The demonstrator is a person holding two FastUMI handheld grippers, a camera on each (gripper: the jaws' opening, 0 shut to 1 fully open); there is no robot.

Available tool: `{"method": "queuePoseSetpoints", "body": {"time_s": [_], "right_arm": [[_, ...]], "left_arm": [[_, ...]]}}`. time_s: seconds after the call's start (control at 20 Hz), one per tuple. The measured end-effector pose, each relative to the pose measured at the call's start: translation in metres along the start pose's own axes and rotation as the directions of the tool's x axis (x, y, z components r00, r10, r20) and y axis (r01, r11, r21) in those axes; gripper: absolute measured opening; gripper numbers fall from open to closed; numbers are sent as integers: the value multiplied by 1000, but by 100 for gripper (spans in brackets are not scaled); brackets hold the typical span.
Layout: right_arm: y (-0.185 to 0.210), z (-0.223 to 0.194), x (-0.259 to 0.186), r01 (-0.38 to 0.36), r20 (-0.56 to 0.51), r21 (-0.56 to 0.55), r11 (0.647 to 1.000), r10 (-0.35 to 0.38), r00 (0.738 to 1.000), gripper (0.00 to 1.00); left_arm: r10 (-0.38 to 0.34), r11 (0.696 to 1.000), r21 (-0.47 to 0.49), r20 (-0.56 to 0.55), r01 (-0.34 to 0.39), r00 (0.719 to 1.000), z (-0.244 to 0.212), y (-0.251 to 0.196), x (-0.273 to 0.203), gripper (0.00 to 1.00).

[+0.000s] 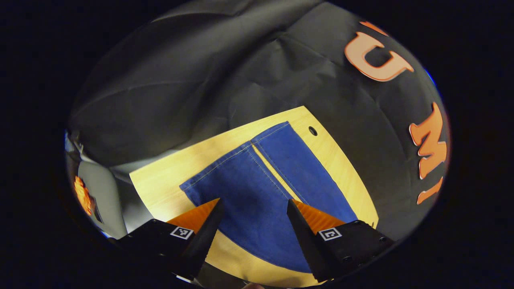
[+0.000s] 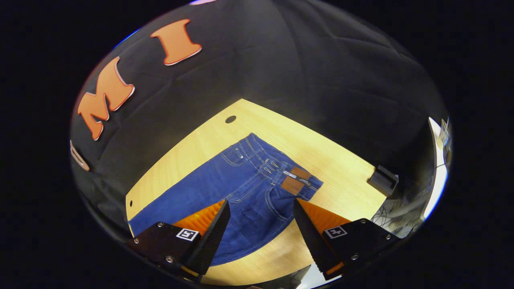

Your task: Grasp the waist and the cuffs of the jeans and fold them to make the two legs overlap; first hold the waist and fold one-third of the jeans toward the cuffs, then hold the cuffs and fold the remaining one-third in the same direction to finish folding.

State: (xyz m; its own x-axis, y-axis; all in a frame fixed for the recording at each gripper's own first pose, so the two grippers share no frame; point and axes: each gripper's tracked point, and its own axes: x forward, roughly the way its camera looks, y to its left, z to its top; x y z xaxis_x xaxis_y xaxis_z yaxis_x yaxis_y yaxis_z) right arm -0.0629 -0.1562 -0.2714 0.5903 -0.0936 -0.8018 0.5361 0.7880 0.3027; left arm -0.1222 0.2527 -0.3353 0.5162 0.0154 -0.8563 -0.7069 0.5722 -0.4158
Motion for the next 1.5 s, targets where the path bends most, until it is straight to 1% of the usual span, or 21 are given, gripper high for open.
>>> {"method": "queuePoseSetpoints", "body": {"time_s": [0.1,0.15,0.25,0.4,0.5,0.65,0.7,0.75,0.8,1.0,1.1,1.2,1.25,1.3,1.4,1.45,1.5], "right_arm": [[-8,-9,10,-2,-46,70,998,6,999,98],[-12,-13,15,0,-70,100,995,7,998,98],[-20,-22,24,5,-108,141,990,10,994,98],[-25,-33,33,7,-157,167,986,20,987,98],[-30,-36,40,17,-172,171,985,13,985,98],[-38,-38,48,26,-187,194,981,11,982,98],[-42,-37,50,31,-188,199,980,7,982,98],[-46,-39,53,41,-196,202,979,0,981,98],[-49,-40,54,45,-200,208,977,-2,980,98],[-54,-46,65,49,-215,239,970,3,977,98],[-56,-52,71,64,-232,259,964,-2,973,98],[-48,-51,76,44,-233,312,949,31,972,98],[-47,-51,80,43,-230,317,947,33,973,98],[-49,-55,82,57,-240,308,950,20,971,98],[-49,-57,81,51,-245,284,958,21,969,98],[-49,-58,81,48,-244,282,958,23,970,98],[-49,-58,79,42,-243,285,957,30,970,98]], "left_arm": [[6,998,-60,-34,-8,999,-7,10,2,97],[-3,997,-82,-46,-1,999,-8,13,4,97],[-7,992,-124,-60,-1,998,-9,24,7,97],[1,986,-163,-91,-16,996,-11,40,8,97],[8,982,-187,-102,-27,995,-13,52,9,97],[-17,967,-255,-127,-16,992,-21,64,18,98],[-32,962,-272,-130,-4,991,-21,67,20,95],[-49,959,-283,-133,10,990,-21,69,22,98],[-59,957,-290,-128,20,990,-22,73,25,98],[-152,923,-368,-70,116,986,-8,66,38,94],[-182,921,-362,-67,146,981,-7,60,45,93],[-207,926,-336,-70,172,976,-4,51,51,92],[-216,927,-329,-69,182,974,-1,48,55,92],[-225,928,-321,-72,191,972,-1,44,58,91],[-229,927,-320,-67,196,971,2,40,63,86],[-237,924,-323,-61,206,970,3,38,64,81],[-240,921,-327,-55,210,969,4,37,66,81]]}}
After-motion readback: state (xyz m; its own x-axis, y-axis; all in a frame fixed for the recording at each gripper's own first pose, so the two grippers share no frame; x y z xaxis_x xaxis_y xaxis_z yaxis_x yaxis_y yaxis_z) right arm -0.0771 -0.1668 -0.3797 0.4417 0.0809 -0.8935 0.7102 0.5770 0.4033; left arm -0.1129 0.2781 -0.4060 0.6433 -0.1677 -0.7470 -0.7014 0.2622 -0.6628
